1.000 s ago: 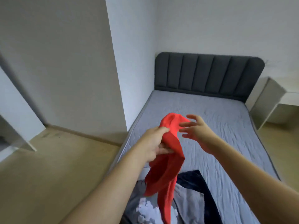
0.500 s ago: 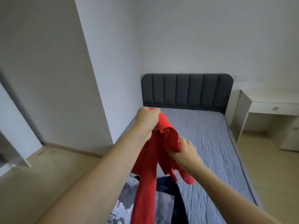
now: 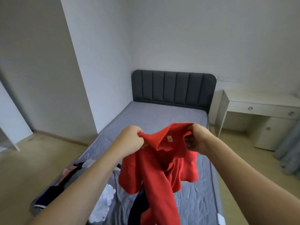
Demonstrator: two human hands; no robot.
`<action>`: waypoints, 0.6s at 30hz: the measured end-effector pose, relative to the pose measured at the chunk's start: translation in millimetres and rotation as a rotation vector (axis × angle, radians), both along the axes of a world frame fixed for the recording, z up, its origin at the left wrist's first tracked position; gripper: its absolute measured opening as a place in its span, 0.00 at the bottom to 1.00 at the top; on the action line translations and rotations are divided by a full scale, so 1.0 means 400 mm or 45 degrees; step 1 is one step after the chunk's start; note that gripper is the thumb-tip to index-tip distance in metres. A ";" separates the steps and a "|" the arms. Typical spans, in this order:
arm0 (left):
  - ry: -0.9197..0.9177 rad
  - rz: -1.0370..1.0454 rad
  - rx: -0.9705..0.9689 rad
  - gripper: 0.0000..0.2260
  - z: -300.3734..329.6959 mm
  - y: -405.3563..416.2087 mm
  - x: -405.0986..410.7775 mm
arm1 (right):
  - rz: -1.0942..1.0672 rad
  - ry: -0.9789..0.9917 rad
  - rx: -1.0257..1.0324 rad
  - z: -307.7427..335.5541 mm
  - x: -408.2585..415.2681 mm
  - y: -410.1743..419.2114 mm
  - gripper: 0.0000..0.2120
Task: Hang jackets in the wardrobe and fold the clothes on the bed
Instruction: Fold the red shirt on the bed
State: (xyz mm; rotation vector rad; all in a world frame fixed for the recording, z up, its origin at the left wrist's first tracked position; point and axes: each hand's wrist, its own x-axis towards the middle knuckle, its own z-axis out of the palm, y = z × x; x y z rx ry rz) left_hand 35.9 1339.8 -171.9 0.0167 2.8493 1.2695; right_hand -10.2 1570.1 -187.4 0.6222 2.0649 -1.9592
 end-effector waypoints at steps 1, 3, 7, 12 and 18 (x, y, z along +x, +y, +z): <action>0.035 -0.023 -0.139 0.11 -0.012 0.032 0.022 | -0.004 0.041 0.089 -0.005 0.011 0.031 0.11; 0.109 -0.029 -0.327 0.08 -0.030 0.095 0.060 | -0.037 0.176 0.293 -0.024 0.031 0.101 0.12; 0.262 -0.056 -0.451 0.11 -0.073 0.182 0.075 | -0.028 0.413 0.261 -0.034 0.071 0.184 0.16; 0.327 -0.093 0.118 0.11 -0.090 0.318 0.067 | -0.057 0.698 0.300 -0.048 0.052 0.268 0.23; 0.433 0.098 0.107 0.13 -0.213 0.442 -0.069 | 0.325 0.891 0.919 -0.161 -0.082 0.432 0.06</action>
